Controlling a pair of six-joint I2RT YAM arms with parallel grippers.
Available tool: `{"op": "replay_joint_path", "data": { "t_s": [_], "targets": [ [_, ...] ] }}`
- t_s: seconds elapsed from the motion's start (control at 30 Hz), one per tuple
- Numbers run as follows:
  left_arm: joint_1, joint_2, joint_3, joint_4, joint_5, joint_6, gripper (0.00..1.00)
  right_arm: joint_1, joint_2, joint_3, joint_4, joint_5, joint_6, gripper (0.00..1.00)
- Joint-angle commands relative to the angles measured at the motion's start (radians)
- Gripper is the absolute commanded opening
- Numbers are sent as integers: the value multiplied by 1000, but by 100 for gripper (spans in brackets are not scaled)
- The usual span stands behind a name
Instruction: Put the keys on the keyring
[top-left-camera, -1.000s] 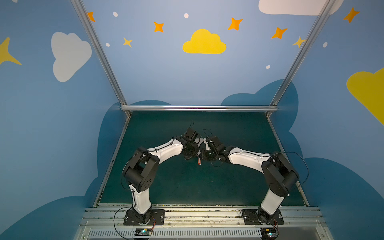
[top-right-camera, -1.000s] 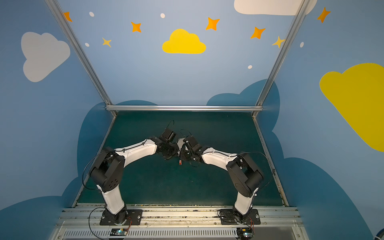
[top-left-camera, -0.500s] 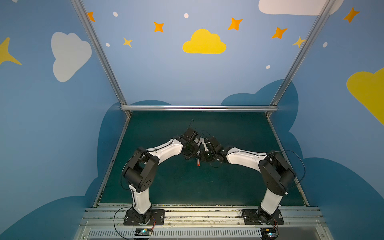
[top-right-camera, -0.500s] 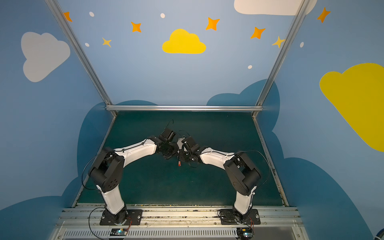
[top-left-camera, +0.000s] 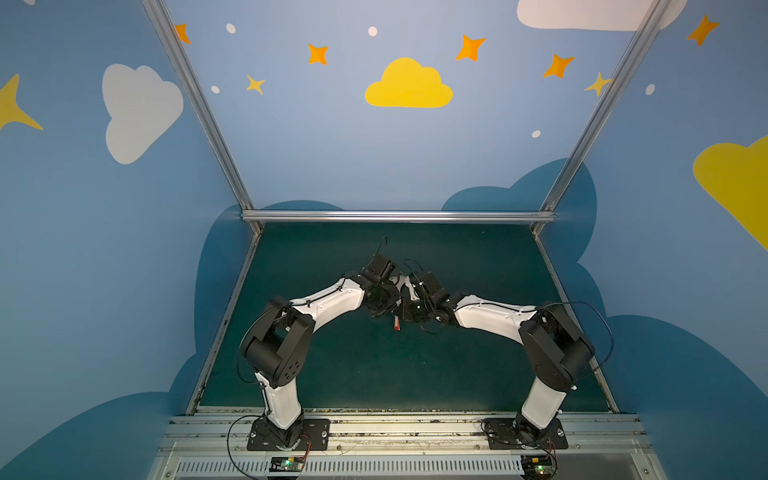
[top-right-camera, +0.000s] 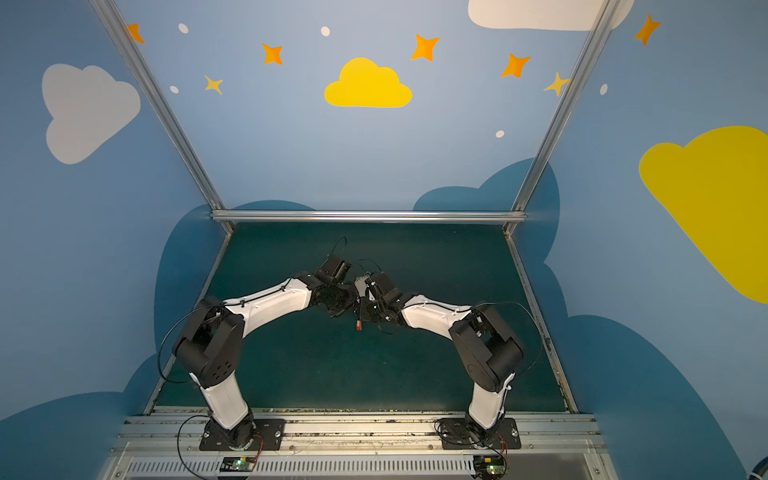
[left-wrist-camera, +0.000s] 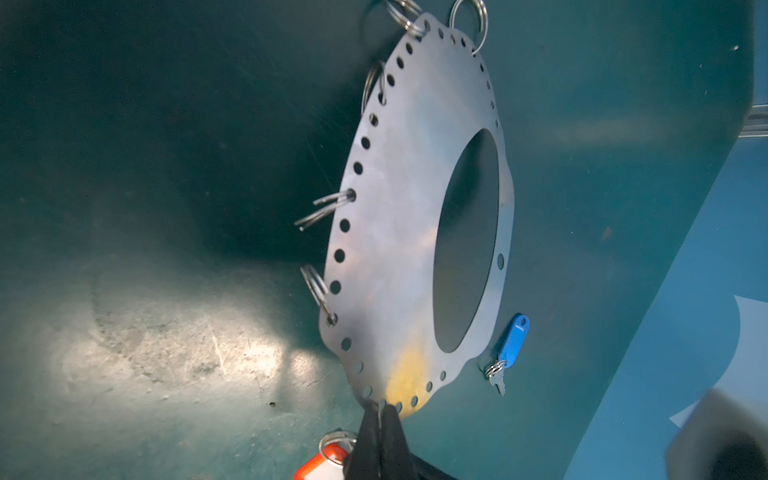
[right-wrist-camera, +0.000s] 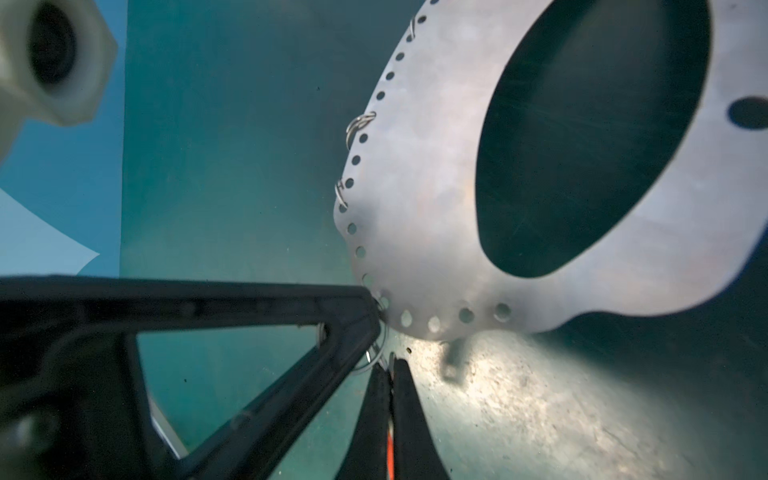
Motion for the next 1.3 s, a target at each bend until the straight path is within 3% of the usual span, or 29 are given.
{"op": "replay_joint_path", "data": {
  "t_s": [0.0,0.33,1.27],
  "targets": [
    [-9,-17,11,-10,-1,16,4,8,-16,-6,34,-19,-14,0],
    [-3,-22,-11,4,-6,1,4,-7,-121,-85,26,104,26,0],
    [-11,-30,-7,26,24,-13,4,-2,-74,-23,39,70,5,0]
  ]
}}
